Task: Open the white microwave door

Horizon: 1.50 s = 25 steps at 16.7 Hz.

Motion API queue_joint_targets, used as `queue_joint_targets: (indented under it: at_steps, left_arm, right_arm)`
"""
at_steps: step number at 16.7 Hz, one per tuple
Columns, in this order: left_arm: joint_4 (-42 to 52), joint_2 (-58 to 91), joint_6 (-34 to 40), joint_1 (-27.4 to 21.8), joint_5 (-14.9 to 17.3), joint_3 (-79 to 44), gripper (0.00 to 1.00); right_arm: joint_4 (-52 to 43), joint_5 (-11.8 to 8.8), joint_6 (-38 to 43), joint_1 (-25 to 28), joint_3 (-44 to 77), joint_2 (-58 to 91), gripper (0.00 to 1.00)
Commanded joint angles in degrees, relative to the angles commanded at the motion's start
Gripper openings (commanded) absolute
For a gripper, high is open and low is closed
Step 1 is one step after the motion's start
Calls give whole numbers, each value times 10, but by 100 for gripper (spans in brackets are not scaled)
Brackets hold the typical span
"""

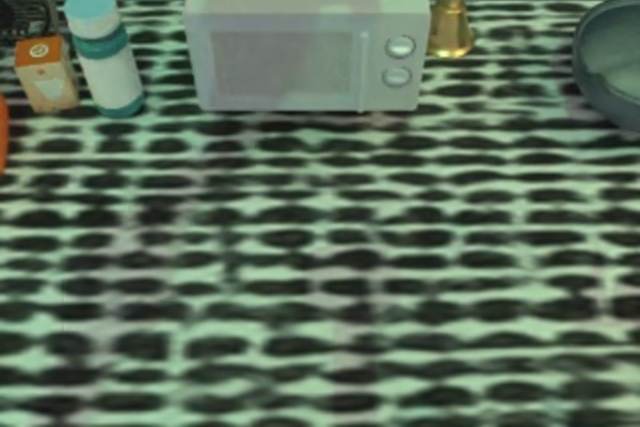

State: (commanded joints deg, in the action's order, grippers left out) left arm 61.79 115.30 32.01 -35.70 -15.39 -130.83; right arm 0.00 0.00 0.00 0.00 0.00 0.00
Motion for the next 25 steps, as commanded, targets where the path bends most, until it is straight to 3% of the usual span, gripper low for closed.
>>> queue_joint_targets:
  at_steps: [5, 9, 15, 25]
  left_arm:
    - [103, 184, 42, -41, -30, -133, 100]
    - [135, 228, 51, -51, -39, -164, 100]
    - [125, 233, 48, -47, -37, -158, 100]
    - [3, 278, 21, -21, -25, -92, 100]
  right_arm:
    - [0, 0, 0, 0, 0, 0, 100]
    - [0, 0, 0, 0, 0, 0, 100]
    - [0, 0, 0, 0, 0, 0, 100]
    - [0, 0, 0, 0, 0, 0, 100]
